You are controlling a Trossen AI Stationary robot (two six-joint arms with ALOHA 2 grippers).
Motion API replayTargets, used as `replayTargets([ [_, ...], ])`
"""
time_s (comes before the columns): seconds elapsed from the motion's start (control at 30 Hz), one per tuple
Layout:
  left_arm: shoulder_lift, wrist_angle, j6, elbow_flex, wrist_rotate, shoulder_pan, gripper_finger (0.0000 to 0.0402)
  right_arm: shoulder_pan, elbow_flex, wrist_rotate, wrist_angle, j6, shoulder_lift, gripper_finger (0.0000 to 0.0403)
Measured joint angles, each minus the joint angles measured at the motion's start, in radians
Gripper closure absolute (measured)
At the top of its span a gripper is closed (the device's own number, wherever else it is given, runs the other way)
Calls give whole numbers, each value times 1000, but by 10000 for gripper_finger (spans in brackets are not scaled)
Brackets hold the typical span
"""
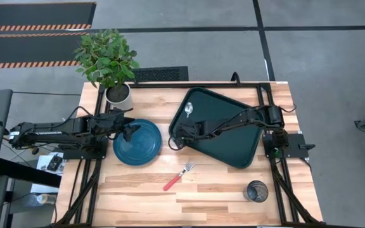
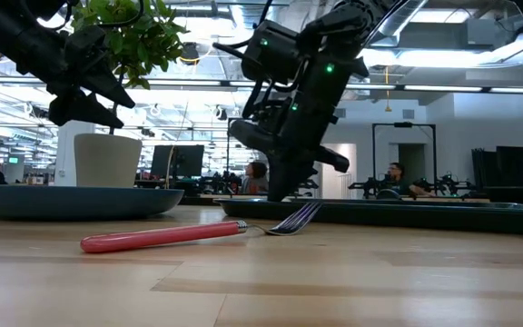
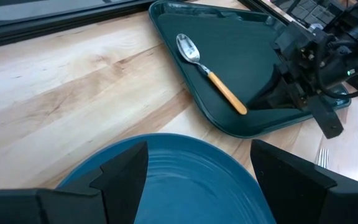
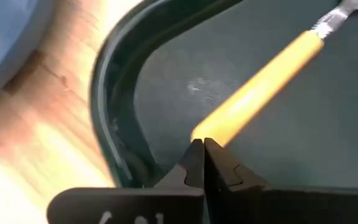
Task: Pick and place plate/cup/fork/spoon on tray
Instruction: Put the orange spoon on the black tray
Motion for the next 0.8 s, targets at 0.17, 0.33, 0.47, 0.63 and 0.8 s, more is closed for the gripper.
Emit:
replayTargets([
  [0.17,0,0,0,0,-1,0,132,10,0,5,-3,8,8,388],
  [0.33,0,0,0,0,-1,0,132,6,-1,9,1,19,8,387],
  [0.47,0,0,0,0,0,0,132,-6,-1,12,11,20,8,389],
  [0.63,0,0,0,0,0,0,132,-8,-1,22,12,20,8,385],
  [0.8,0,0,0,0,0,0,132,0,-1,33,12,27,8,388],
])
